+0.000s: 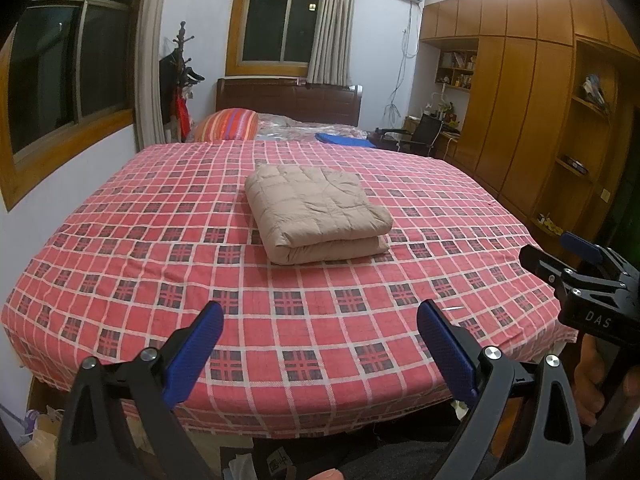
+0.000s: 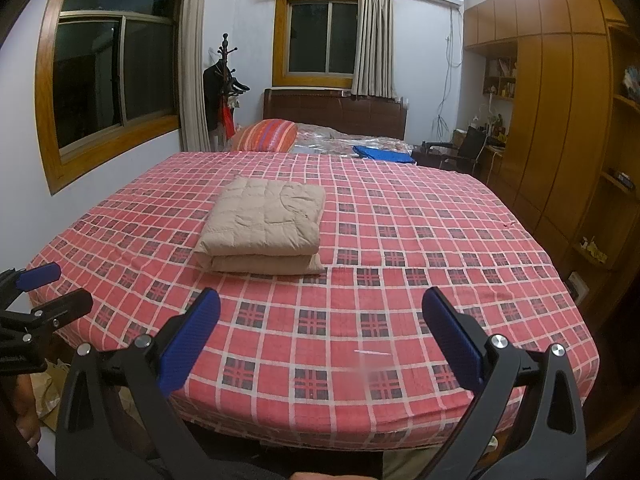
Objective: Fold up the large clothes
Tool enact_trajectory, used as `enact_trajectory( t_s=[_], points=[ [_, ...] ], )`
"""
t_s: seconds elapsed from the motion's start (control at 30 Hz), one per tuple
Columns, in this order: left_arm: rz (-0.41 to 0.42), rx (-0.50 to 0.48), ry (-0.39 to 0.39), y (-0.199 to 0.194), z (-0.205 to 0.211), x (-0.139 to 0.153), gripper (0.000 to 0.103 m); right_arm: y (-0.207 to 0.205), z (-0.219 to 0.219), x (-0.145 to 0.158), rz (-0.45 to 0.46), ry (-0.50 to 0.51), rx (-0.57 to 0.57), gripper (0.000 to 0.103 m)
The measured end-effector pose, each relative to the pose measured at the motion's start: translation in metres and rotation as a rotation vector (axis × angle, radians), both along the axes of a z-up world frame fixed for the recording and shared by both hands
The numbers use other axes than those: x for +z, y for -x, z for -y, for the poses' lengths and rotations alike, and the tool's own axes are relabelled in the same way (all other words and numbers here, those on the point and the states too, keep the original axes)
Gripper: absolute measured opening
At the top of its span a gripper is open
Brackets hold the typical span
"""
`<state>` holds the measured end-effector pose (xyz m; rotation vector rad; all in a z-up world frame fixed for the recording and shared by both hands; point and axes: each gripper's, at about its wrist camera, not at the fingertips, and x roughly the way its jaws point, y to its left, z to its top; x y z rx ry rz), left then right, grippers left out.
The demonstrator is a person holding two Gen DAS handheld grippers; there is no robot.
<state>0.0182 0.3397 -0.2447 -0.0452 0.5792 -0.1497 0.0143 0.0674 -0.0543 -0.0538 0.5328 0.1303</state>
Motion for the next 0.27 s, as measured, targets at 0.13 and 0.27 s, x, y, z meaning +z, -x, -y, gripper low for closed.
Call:
enact_trajectory(
  t_s=[0.13,0.27],
  points=[
    [0.001,0.001,0.001,0.0006,0.0007,0.0001,0.098,0.0006,0.0014,-0.0003,0.000,-0.001,0.002,0.100],
    [0.000,0.002,0.002,0.0014,0.0011,0.0002,0.098,-0.0008,0.0021,-0.0012,-0.004,-0.001,0.008,0.100]
  ],
)
